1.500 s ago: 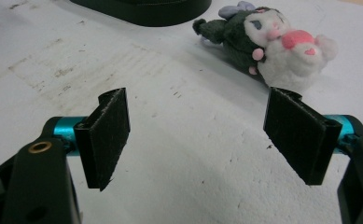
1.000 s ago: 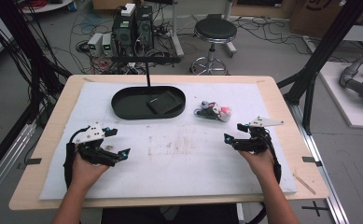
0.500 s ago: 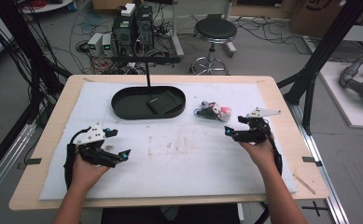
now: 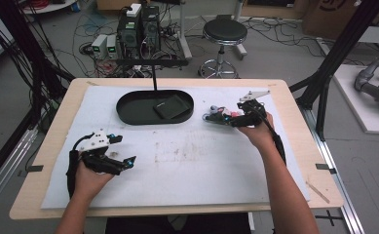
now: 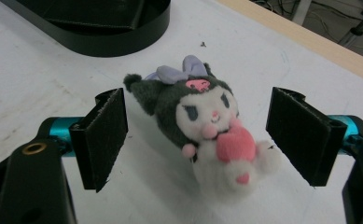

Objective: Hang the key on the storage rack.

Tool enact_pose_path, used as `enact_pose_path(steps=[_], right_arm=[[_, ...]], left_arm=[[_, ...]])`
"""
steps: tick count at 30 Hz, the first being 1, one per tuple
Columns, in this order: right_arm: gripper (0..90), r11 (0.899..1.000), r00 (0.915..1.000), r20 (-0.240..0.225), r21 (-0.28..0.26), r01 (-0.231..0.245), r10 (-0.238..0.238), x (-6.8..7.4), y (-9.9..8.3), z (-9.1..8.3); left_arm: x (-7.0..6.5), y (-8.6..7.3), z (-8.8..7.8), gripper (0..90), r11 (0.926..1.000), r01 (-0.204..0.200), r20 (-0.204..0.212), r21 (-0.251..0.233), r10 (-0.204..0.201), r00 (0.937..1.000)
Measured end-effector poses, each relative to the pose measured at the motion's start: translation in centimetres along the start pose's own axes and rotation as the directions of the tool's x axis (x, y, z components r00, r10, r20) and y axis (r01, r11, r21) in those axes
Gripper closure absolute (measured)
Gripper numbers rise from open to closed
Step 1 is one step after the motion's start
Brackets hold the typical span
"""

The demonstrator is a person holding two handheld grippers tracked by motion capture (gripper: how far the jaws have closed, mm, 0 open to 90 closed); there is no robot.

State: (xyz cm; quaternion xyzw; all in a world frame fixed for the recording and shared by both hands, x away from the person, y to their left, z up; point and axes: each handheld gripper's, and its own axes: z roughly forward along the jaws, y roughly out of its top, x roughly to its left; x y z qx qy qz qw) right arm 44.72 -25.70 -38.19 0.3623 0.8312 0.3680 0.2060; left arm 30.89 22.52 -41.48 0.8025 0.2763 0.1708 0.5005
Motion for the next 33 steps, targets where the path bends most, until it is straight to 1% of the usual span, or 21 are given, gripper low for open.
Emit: enact_pose_path(steps=[4,7,10,11,12,13,14,16,18,19,20,22,23,24,27,29,30,33], right_arm=[[21.3,0.999,0.9999,-0.005,0.046,-0.009,0.01,-0.5,0.6,1.8],[21.2,0.996,0.9999,-0.007,0.086,0.014,-0.014,-0.5,1.1,3.2],[21.3,0.994,0.9997,-0.013,0.105,0.021,-0.02,-0.4,1.4,4.3],[21.3,0.993,0.9996,-0.015,0.116,0.026,-0.024,-0.5,1.4,4.7],[21.3,0.991,0.9997,-0.015,0.133,0.02,-0.018,-0.4,1.3,5.1],[21.3,0.987,0.9997,-0.016,0.157,0.022,-0.02,-0.5,1.1,5.5],[21.3,0.983,0.9997,-0.018,0.18,0.019,-0.016,-0.6,0.8,5.9],[22.5,0.974,0.9992,-0.041,0.228,0.01,-0.001,-0.8,0.4,6.7],[27.6,0.963,0.9979,-0.063,0.269,0.03,-0.013,-0.8,0.0,7.3],[29.9,0.959,0.9976,-0.067,0.281,0.035,-0.017,-0.6,0.0,7.5],[31.5,0.959,0.9981,-0.058,0.28,0.039,-0.024,-0.4,0.0,7.5],[35.1,0.959,0.9979,-0.053,0.279,0.051,-0.037,-0.3,0.2,7.4],[35.8,0.959,0.9977,-0.054,0.279,0.054,-0.04,-0.3,0.2,7.3],[35.9,0.961,0.9977,-0.052,0.271,0.056,-0.044,-0.4,0.3,7.1],[36.1,0.971,0.9981,-0.056,0.235,0.038,-0.026,-0.5,0.7,6.0],[36.2,0.982,0.9973,-0.071,0.188,0.029,-0.016,-0.6,1.1,4.9],[36.3,0.986,0.9974,-0.071,0.167,0.025,-0.013,-0.7,1.3,4.3],[36.3,0.992,0.9961,-0.088,0.129,0.005,0.006,-1.0,2.2,2.5]], left_arm=[[0.1,-0.1,-0.2,7.0,1.0,0.004,-0.001,-0.006,-0.004,1.0],[0.1,-0.1,-0.3,7.0,1.0,0.005,-0.006,-0.004,-0.005,1.0],[0.2,-0.2,-0.4,7.0,0.9999,0.012,-0.011,-0.008,-0.012,0.9999],[0.3,-0.3,-0.5,7.0,0.9999,0.009,-0.012,-0.005,-0.009,0.9999],[0.3,-0.3,-0.6,7.0,1.0,0.008,-0.012,-0.005,-0.008,0.9999],[0.3,-0.4,-0.6,7.0,0.9999,0.015,-0.013,-0.008,-0.015,0.9998],[0.4,-0.4,-0.6,7.0,0.9999,0.012,-0.014,-0.004,-0.012,0.9998],[0.5,-0.5,-0.7,7.0,0.9999,0.017,-0.015,-0.002,-0.017,0.9997],[0.5,-0.6,-0.7,7.0,0.9998,0.021,-0.017,-0.002,-0.021,0.9996],[0.5,-0.6,-0.7,7.0,0.9998,0.021,-0.016,-0.001,-0.021,0.9996],[0.5,-0.7,-0.7,7.0,0.9997,0.025,-0.018,-0.003,-0.025,0.9995],[0.4,-0.7,-0.8,7.0,0.9997,0.023,-0.018,-0.003,-0.023,0.9996],[0.4,-0.7,-0.8,7.0,0.9997,0.023,-0.018,-0.005,-0.023,0.9996],[0.4,-0.7,-0.9,7.0,0.9998,0.022,-0.019,-0.005,-0.022,0.9996],[0.4,-0.7,-0.9,7.0,0.9997,0.022,-0.019,-0.004,-0.023,0.9996],[0.4,-0.7,-0.9,7.0,0.9997,0.025,-0.017,-0.007,-0.025,0.9995],[0.4,-0.6,-0.9,7.0,0.9998,0.022,-0.016,-0.005,-0.022,0.9996],[0.3,-0.5,-0.9,7.0,0.9998,0.018,-0.013,-0.009,-0.018,0.9998]])
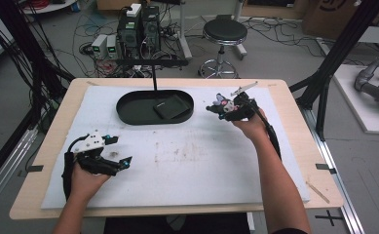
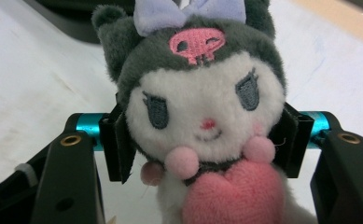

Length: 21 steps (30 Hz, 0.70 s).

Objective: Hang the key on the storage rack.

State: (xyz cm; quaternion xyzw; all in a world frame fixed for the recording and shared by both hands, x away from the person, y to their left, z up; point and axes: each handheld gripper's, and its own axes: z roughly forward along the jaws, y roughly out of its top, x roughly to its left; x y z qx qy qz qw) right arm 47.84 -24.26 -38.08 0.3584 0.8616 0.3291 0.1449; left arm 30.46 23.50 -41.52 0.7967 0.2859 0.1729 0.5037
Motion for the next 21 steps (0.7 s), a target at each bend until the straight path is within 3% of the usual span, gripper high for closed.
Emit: enact_pose_path(steps=[4,10,15,21], right_arm=[[36.3,0.998,0.9995,-0.023,-0.061,-0.024,0.023,0.0,1.2,-2.6],[36.2,0.996,0.9999,-0.015,-0.086,-0.005,0.004,0.7,3.1,-5.0],[36.2,0.995,0.9995,-0.016,-0.098,0.027,-0.028,1.8,4.8,-5.7],[36.2,0.994,0.9984,-0.026,-0.095,0.048,-0.051,3.1,6.7,-5.4]], left_arm=[[-0.1,0.2,-0.1,7.0,1.0,-0.005,0.0,-0.009,0.005,1.0],[-0.1,0.3,-0.4,7.0,0.9999,-0.003,0.001,-0.016,0.003,1.0],[-0.1,0.4,-0.6,7.0,0.9998,0.0,-0.002,-0.022,0.0,1.0],[0.0,0.4,-0.9,7.0,0.9997,0.004,-0.009,-0.024,-0.005,1.0]])
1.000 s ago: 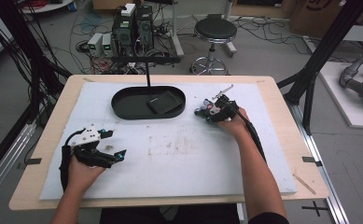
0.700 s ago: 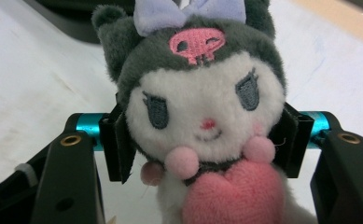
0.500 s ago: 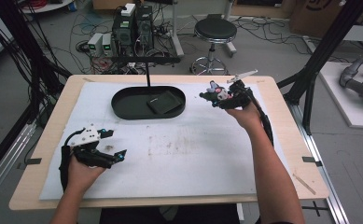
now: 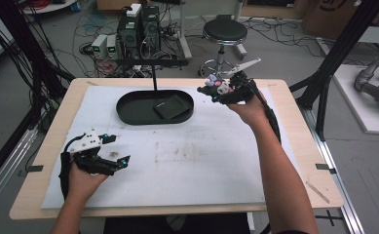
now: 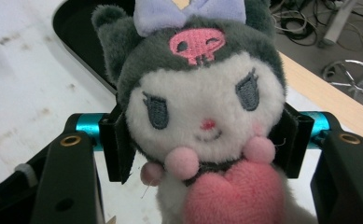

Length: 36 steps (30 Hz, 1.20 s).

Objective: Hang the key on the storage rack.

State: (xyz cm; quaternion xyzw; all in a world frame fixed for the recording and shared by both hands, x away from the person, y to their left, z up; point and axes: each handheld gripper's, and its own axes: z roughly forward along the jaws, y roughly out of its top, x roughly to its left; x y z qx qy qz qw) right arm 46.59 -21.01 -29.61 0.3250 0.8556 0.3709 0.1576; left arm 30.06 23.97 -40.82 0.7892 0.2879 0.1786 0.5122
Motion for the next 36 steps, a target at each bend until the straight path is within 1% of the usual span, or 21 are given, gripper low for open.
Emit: enact_pose_path(steps=[6,7,9,13,14,15,17,19,20,22,25,26,27,30,33,36], right_arm=[[36.1,1.0,0.9998,-0.017,0.002,0.012,-0.012,0.9,1.5,1.0],[36.1,1.0,0.9997,-0.019,0.002,0.013,-0.013,1.0,1.8,1.2],[36.1,1.0,0.9996,-0.021,-0.008,0.02,-0.02,1.2,2.3,1.4],[36.0,1.0,0.9995,-0.027,-0.008,0.02,-0.02,1.6,3.2,2.1],[36.0,1.0,0.9992,-0.037,-0.009,0.014,-0.014,1.7,3.7,2.3],[36.0,1.0,0.9992,-0.037,-0.009,0.014,-0.014,1.7,3.7,2.3],[36.0,1.0,0.9992,-0.039,-0.006,0.01,-0.01,1.9,4.4,2.5],[36.0,1.0,0.999,-0.042,-0.023,0.013,-0.014,2.1,5.1,2.7],[36.0,1.0,0.9991,-0.042,-0.024,0.007,-0.008,2.2,5.5,2.7],[36.0,0.999,0.9991,-0.037,-0.027,0.017,-0.018,2.5,6.2,2.9],[35.9,0.999,0.9995,-0.029,-0.03,0.014,-0.015,2.8,7.2,3.3],[36.0,1.0,0.9995,-0.03,-0.024,0.008,-0.009,2.8,7.4,3.5],[35.9,1.0,0.9997,-0.022,-0.02,0.013,-0.013,2.8,7.5,3.7],[35.9,1.0,1.0,-0.008,-0.006,-0.004,0.004,2.7,8.0,4.4],[35.9,1.0,0.9998,-0.004,-0.006,-0.02,0.02,2.6,8.5,4.8],[35.9,1.0,0.9996,0.009,0.003,-0.028,0.028,2.7,9.2,5.2]], left_arm=[[0.0,-0.1,-0.2,7.0,1.0,0.008,0.0,-0.003,-0.008,1.0],[0.0,-0.1,-0.3,7.0,1.0,0.005,-0.002,-0.001,-0.005,1.0],[0.0,-0.2,-0.5,7.0,1.0,0.01,-0.006,-0.002,-0.01,0.9999],[0.0,-0.5,-1.1,7.0,0.9999,0.015,-0.016,-0.003,-0.015,0.9998],[0.0,-0.5,-1.2,7.0,0.9998,0.019,-0.021,-0.004,-0.019,0.9996],[0.0,-0.6,-1.4,7.0,0.9998,0.019,-0.023,-0.005,-0.02,0.9996],[0.0,-0.8,-1.8,7.0,0.9997,0.024,-0.027,-0.004,-0.024,0.9993],[0.1,-0.9,-2.1,7.0,0.9997,0.026,-0.034,-0.003,-0.026,0.9991],[0.1,-1.0,-2.2,7.0,0.9996,0.029,-0.037,-0.004,-0.029,0.9989],[0.0,-1.1,-2.5,7.0,0.9995,0.032,-0.042,-0.008,-0.032,0.9986],[0.0,-1.2,-2.8,7.0,0.9995,0.031,-0.049,-0.011,-0.031,0.9983],[0.0,-1.3,-2.9,7.0,0.9994,0.034,-0.051,-0.01,-0.034,0.9981],[0.0,-1.3,-3.1,7.0,0.9995,0.032,-0.053,-0.008,-0.032,0.9981],[0.0,-1.4,-3.2,7.0,0.9994,0.033,-0.055,-0.012,-0.034,0.9979],[-0.1,-1.4,-3.0,7.0,0.9994,0.034,-0.051,-0.009,-0.035,0.9981],[-0.3,-1.4,-2.5,7.0,0.9997,0.024,-0.04,0.006,-0.024,0.9989]])
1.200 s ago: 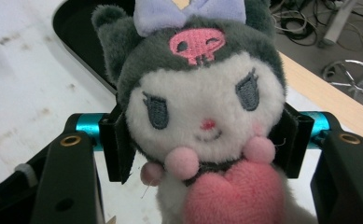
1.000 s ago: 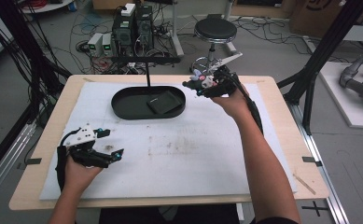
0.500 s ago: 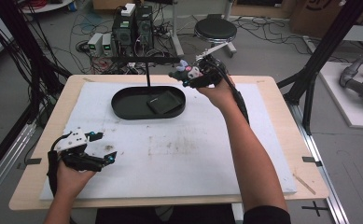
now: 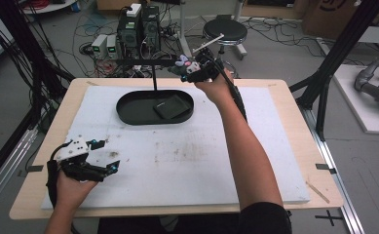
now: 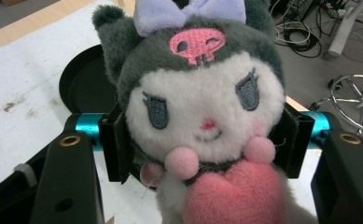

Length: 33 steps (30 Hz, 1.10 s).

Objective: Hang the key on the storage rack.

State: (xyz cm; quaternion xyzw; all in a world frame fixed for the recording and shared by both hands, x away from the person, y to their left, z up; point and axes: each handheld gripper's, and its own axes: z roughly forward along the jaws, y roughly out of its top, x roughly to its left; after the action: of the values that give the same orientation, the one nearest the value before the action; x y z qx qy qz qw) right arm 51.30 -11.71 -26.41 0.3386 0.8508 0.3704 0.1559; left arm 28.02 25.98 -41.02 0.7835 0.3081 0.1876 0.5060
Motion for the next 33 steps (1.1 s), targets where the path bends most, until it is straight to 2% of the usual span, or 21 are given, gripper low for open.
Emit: enact_pose_path(steps=[2,4,13,17,19,28,33], right_arm=[[36.0,1.0,1.0,0.005,-0.001,0.0,0.0,0.0,0.4,0.2],[35.9,1.0,0.9996,0.028,0.004,0.002,-0.002,0.0,1.0,0.5],[35.9,0.999,0.9971,0.067,0.012,-0.038,0.038,-0.6,1.6,1.2],[34.1,0.999,0.996,0.076,0.0,-0.047,0.047,-0.7,1.8,1.4],[32.4,0.999,0.9944,0.096,-0.006,-0.044,0.044,-0.7,1.9,1.5],[26.6,0.996,0.9876,0.133,0.007,-0.085,0.084,-1.6,1.1,1.7],[23.6,0.995,0.9853,0.137,0.0,-0.104,0.103,-2.0,0.6,1.4]], left_arm=[[-0.2,0.1,0.2,7.0,1.0,-0.006,0.002,0.004,0.006,1.0],[-0.3,0.1,0.2,7.0,0.9999,-0.01,0.004,0.006,0.01,0.9999],[-0.1,0.0,0.1,7.0,1.0,-0.005,0.002,0.003,0.005,1.0],[0.0,0.0,0.1,7.0,1.0,-0.002,0.004,0.004,0.002,1.0],[0.0,0.0,0.0,7.0,1.0,-0.004,0.003,0.006,0.004,1.0],[0.1,-0.1,0.0,7.0,1.0,0.001,0.003,0.005,-0.001,1.0],[0.0,-0.1,0.2,7.0,1.0,0.003,0.005,0.008,-0.003,1.0]])
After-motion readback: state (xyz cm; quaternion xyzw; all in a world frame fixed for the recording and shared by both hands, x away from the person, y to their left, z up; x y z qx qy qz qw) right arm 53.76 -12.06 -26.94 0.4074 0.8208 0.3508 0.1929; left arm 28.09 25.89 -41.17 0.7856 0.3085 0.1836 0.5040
